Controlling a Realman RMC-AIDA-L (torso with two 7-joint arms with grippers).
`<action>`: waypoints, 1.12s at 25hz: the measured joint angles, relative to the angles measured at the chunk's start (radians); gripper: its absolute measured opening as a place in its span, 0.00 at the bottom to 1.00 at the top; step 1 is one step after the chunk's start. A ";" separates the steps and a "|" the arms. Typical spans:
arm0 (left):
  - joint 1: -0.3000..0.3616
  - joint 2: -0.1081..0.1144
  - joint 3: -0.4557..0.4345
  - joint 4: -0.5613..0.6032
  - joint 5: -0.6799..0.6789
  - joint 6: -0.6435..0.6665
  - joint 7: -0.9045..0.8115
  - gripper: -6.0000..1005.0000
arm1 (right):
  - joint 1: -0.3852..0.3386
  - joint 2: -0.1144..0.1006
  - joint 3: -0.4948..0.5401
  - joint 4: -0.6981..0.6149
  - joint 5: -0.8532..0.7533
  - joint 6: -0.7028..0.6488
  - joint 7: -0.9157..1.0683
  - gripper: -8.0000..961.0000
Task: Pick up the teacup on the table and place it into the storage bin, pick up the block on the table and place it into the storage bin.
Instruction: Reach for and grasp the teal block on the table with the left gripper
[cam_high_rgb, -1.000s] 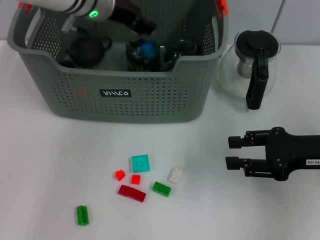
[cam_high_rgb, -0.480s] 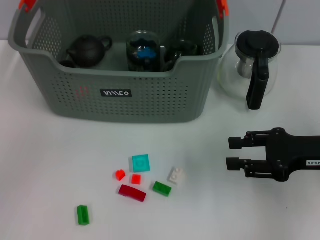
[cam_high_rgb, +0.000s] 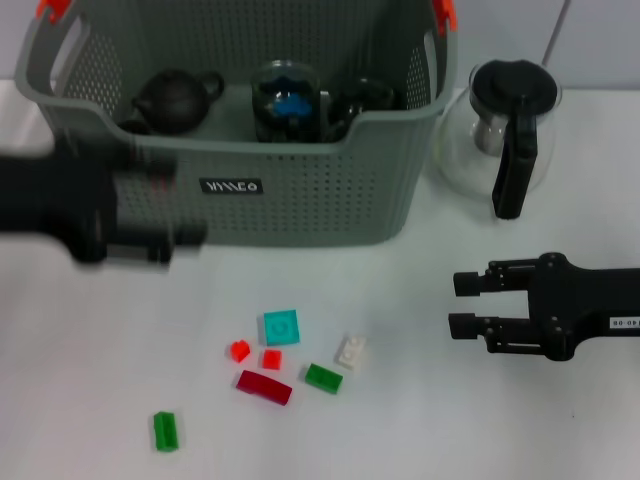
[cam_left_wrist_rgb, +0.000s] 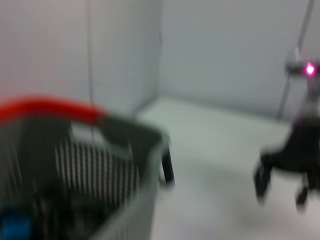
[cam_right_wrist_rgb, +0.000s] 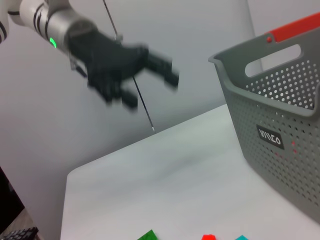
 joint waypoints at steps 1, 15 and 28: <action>0.005 -0.001 0.034 -0.008 0.054 0.002 -0.002 0.79 | -0.001 0.000 0.000 0.000 0.000 0.000 0.000 0.62; -0.050 -0.004 0.336 -0.006 0.430 -0.014 -0.215 0.79 | -0.010 0.002 0.000 0.000 0.000 0.000 0.002 0.62; -0.033 -0.005 0.700 0.120 0.433 -0.323 -0.198 0.79 | -0.006 0.004 0.000 0.000 -0.002 0.010 -0.007 0.62</action>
